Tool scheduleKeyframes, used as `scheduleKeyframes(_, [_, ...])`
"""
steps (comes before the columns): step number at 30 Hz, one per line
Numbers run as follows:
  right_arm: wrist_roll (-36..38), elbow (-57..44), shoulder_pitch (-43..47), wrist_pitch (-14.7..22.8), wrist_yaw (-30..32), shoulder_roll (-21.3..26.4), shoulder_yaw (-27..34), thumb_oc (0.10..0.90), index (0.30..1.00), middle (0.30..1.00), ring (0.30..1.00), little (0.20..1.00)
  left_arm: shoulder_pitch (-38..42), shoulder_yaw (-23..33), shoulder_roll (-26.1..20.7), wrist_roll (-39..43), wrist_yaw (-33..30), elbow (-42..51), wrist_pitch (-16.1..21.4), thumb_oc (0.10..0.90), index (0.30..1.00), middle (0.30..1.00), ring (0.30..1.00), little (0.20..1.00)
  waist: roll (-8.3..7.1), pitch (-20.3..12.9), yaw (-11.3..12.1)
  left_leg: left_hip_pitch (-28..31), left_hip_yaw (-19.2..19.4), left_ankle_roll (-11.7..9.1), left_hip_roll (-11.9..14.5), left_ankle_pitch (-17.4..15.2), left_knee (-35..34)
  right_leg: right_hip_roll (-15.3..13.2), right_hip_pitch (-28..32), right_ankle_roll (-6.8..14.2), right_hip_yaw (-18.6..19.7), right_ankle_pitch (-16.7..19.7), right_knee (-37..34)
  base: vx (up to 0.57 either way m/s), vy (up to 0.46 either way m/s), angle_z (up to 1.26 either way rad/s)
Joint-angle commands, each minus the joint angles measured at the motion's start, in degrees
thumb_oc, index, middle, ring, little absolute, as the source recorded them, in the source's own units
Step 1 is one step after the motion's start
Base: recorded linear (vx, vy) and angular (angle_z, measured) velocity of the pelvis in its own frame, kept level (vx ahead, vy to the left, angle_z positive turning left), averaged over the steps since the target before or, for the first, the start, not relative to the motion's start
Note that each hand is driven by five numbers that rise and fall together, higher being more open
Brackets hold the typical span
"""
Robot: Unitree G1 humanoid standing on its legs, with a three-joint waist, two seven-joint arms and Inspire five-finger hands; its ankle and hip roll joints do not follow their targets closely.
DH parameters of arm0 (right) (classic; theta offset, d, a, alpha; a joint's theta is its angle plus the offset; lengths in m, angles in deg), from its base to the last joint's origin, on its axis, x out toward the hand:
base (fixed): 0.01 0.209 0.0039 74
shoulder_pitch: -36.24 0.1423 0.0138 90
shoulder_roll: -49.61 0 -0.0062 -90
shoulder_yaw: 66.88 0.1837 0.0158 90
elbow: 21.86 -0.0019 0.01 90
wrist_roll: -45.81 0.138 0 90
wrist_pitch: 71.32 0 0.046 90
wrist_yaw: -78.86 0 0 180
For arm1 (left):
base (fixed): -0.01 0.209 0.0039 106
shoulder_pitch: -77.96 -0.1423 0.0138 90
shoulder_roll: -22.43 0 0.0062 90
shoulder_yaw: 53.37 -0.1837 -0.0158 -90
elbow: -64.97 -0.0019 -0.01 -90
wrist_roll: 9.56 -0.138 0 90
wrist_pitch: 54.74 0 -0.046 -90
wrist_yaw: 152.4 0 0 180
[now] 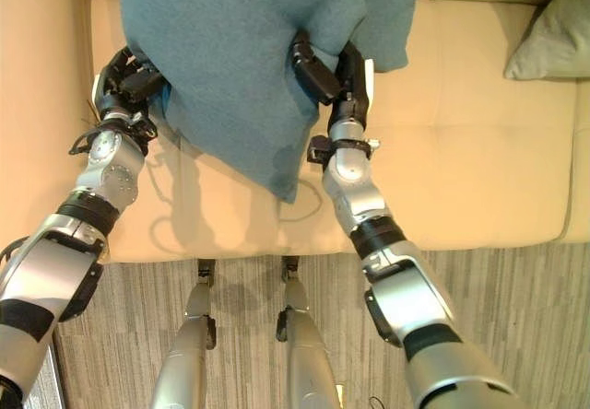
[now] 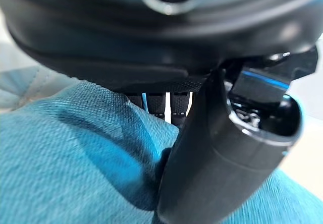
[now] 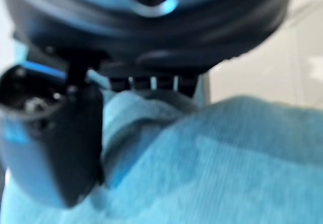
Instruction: Pick up all the scattered cushions and arrange them neatly on the sofa.
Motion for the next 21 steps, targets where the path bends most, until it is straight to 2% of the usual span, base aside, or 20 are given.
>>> scheduleKeyframes(1, [-4.6, -1.1, 7.6, 1.2, -6.9, -6.6, -4.2, 0.400, 0.300, 0.300, 0.300, 0.300, 12.4, -8.5, 12.2, -5.9, 14.5, 18.7, 5.9, 0.400, 0.300, 0.300, 0.300, 0.300, 2.13, -2.5, -0.4, 7.6, 0.7, -2.1, -1.4, -8.0, 0.0, -2.1, 5.8, 7.6, 0.4, -8.0, 0.3, 0.00, 0.000, 0.00])
scheduleKeyframes(6, [-7.4, -5.6, 2.3, 1.3, -4.3, -3.7, 1.4, 0.400, 0.300, 0.300, 0.300, 0.300, 4.4, -8.3, 12.3, -12.2, 12.2, 27.1, 6.4, 0.400, 0.300, 0.300, 0.300, 0.300, 2.65, -3.2, 0.1, 12.2, 1.3, -1.5, -1.4, -9.3, 0.0, -2.5, 10.4, 7.7, 0.2, -9.1, 0.3, 0.01, 0.011, 0.01])
scheduleKeyframes(7, [-8.4, -7.6, -1.0, 1.4, -3.9, -2.8, 3.5, 0.400, 0.300, 0.300, 0.300, 0.300, 0.3, -8.2, 12.1, -16.0, 11.4, 30.5, 6.4, 0.400, 0.300, 0.300, 0.300, 0.300, 2.81, -4.0, 0.3, 15.0, 1.7, -0.8, -1.3, -10.3, 0.0, -2.9, 13.1, 7.7, 0.2, -9.9, 0.3, 0.05, 0.023, 0.02])
scheduleKeyframes(9, [-9.2, -9.8, -3.5, 1.6, -3.7, -2.3, 5.0, 0.400, 0.300, 0.300, 0.300, 0.300, -2.3, -7.7, 12.0, -18.5, 10.3, 32.4, 6.5, 0.400, 0.300, 0.300, 0.300, 0.300, 2.78, -4.3, 0.2, 17.2, 2.1, -0.4, -1.2, -10.8, 0.0, -3.0, 15.0, 7.8, 0.4, -10.3, 0.3, 0.07, 0.045, 0.02])
scheduleKeyframes(11, [-10.7, -13.4, -9.4, 1.2, -3.9, -2.1, 6.9, 0.400, 0.300, 0.300, 0.300, 0.300, -9.2, -6.9, 11.4, -21.4, 9.5, 37.1, 5.9, 0.400, 0.300, 0.300, 0.300, 0.300, 2.60, -5.0, 0.4, 22.6, 2.9, 0.8, -1.2, -12.3, 0.0, -3.2, 19.6, 7.8, 0.6, -11.4, 0.3, 0.09, 0.071, -0.02])
scheduleKeyframes(14, [-10.7, -13.5, -9.4, 1.2, -3.9, -2.1, 6.9, 0.400, 0.300, 0.300, 0.300, 0.300, -9.2, -7.0, 11.4, -21.5, 9.5, 37.2, 5.9, 0.400, 0.300, 0.300, 0.300, 0.300, 2.56, -4.8, 0.5, 22.8, 2.9, 0.8, -1.2, -12.4, 0.0, -3.2, 19.9, 7.8, 0.6, -11.4, 0.3, 0.03, 0.025, -0.21])
scheduleKeyframes(15, [-11.2, -15.0, -12.0, 1.2, -4.2, -2.0, 7.8, 0.400, 0.300, 0.300, 0.300, 0.300, -12.3, -6.5, 11.4, -22.0, 9.7, 38.6, 5.7, 0.400, 0.300, 0.300, 0.300, 0.300, 2.52, -5.5, 0.3, 24.7, 3.2, 1.3, -1.4, -12.8, 0.3, -3.3, 21.6, 7.7, 0.7, -11.8, 0.3, 0.10, 0.212, -0.11])
scheduleKeyframes(16, [-15.3, -24.3, -22.3, -0.3, -5.1, -2.6, 10.6, 0.400, 0.300, 0.300, 0.300, 0.300, -21.9, -6.3, 12.7, -23.5, 9.9, 44.1, 4.2, 0.400, 0.300, 0.300, 0.300, 0.300, 1.21, -5.8, -1.1, 30.3, 4.6, 3.2, -2.7, -18.6, 9.1, -5.2, 29.6, 7.3, 1.8, -12.6, 2.5, 0.10, 0.242, -0.05])
scheduleKeyframes(17, [-16.1, -25.5, -24.2, -0.4, -5.4, -2.7, 11.0, 0.400, 0.300, 0.300, 0.300, 0.300, -23.0, -6.7, 13.6, -24.5, 9.9, 44.3, 4.1, 0.400, 0.300, 0.300, 0.300, 0.300, 0.93, -6.1, -1.5, 31.6, 5.1, 3.6, -2.8, -19.6, 10.0, -5.3, 30.3, 7.5, 2.1, -12.0, 2.7, -0.03, 0.265, 0.06])
scheduleKeyframes(18, [-16.1, -27.8, -26.6, -0.7, -5.9, -3.7, 11.8, 0.400, 0.300, 0.300, 0.300, 0.300, -24.8, -7.4, 15.4, -26.2, 9.8, 45.1, 3.7, 0.400, 0.300, 0.300, 0.300, 0.300, 0.40, -6.7, -2.6, 34.2, 7.8, 4.2, -2.6, -20.7, 9.5, -5.2, 28.9, 8.8, 3.2, -8.2, 1.4, -0.09, 0.091, -0.30])
scheduleKeyframes(21, [-16.1, -27.9, -26.7, -0.8, -5.8, -3.7, 11.9, 0.400, 0.300, 0.300, 0.300, 0.300, -24.9, -7.4, 15.4, -26.3, 9.8, 45.1, 3.7, 0.400, 0.300, 0.300, 0.300, 0.300, 0.40, -6.8, -2.3, 34.4, 8.1, 4.3, -2.6, -20.7, 9.3, -5.1, 28.8, 8.8, 3.6, -8.1, 1.3, -0.16, -0.039, -0.75])
